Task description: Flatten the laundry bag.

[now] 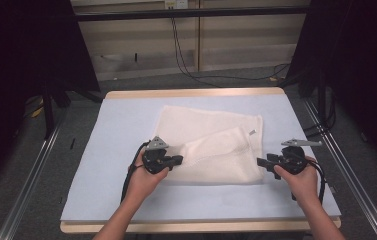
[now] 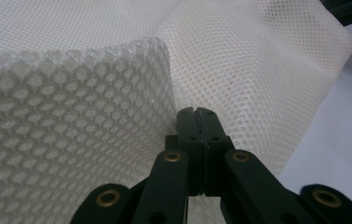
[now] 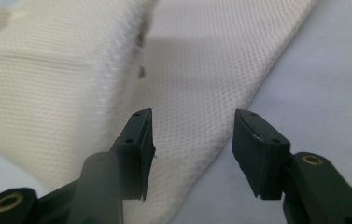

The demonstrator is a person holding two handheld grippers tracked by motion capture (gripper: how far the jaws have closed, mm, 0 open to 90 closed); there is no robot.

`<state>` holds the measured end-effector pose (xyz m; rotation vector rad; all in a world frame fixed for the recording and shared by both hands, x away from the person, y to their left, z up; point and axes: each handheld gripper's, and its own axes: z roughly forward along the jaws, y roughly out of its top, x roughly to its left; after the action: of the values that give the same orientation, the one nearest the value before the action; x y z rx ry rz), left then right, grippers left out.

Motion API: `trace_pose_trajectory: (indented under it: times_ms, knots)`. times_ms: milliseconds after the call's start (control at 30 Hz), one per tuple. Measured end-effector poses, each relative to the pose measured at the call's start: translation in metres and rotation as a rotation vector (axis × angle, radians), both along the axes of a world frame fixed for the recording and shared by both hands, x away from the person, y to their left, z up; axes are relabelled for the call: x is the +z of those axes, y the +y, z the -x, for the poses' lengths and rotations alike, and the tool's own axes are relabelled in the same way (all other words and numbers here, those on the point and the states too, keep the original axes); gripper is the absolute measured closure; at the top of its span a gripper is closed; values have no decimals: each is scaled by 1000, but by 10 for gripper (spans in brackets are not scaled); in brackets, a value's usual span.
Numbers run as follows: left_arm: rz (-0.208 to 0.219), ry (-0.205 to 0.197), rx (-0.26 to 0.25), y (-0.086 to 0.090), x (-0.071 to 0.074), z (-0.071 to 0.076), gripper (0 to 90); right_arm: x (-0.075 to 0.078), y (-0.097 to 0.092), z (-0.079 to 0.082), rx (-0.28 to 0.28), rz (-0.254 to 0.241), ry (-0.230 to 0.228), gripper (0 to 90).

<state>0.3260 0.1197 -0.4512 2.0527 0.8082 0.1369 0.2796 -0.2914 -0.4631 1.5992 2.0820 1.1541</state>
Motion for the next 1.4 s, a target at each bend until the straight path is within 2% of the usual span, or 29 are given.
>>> trace_pose_trajectory:
  times_ms: [100, 200, 267, 333, 367, 400, 600, 667, 867, 967, 1033, 1133, 1167, 1300, 1400]
  knots:
    - [-5, -2, -6, 1, -3, 3, 900, -12, 5, -11, -14, 36, 20, 507]
    - [-17, 2, -10, 2, -8, 4, 900, -18, 10, -16, -26, 40, 25, 582]
    - [-15, 6, -9, 1, -10, 4, 899, -18, 12, -18, -43, 61, 12, 691]
    - [-17, 1, -1, 0, -12, 3, 899, -18, 11, -19, -57, 85, 4, 850]
    - [-27, 1, 3, -1, -12, 1, 899, -17, 9, -19, -62, 94, -5, 890]
    - [-31, -1, 5, -2, -12, 0, 899, -17, 8, -21, -61, 86, 4, 900]
    - [-25, -3, 1, -10, -13, -9, 899, -20, 5, -31, -101, 85, -10, 900]
    - [-28, -8, 3, -11, -12, -13, 899, -19, 5, -38, -98, 109, -19, 900]
    - [-39, -24, 19, -16, -15, -33, 899, -13, 7, -62, -117, 136, -46, 900]
    - [-40, -7, 24, -17, -16, -39, 899, -11, 8, -69, -118, 154, -68, 900]
    - [-48, -15, 16, -17, -15, -36, 899, -8, 7, -68, -114, 142, -85, 872]
    - [-36, -22, 27, -16, -14, -29, 899, -1, 6, -59, -122, 122, -98, 743]
    - [-33, -25, 29, -16, -13, -27, 898, 4, 4, -54, -123, 112, -98, 726]
    - [-42, -52, 33, -18, -9, -21, 899, 18, 3, -40, -92, 64, -129, 645]
    - [-32, -76, 36, -18, -5, -18, 899, 25, 8, -33, -52, 13, -134, 530]
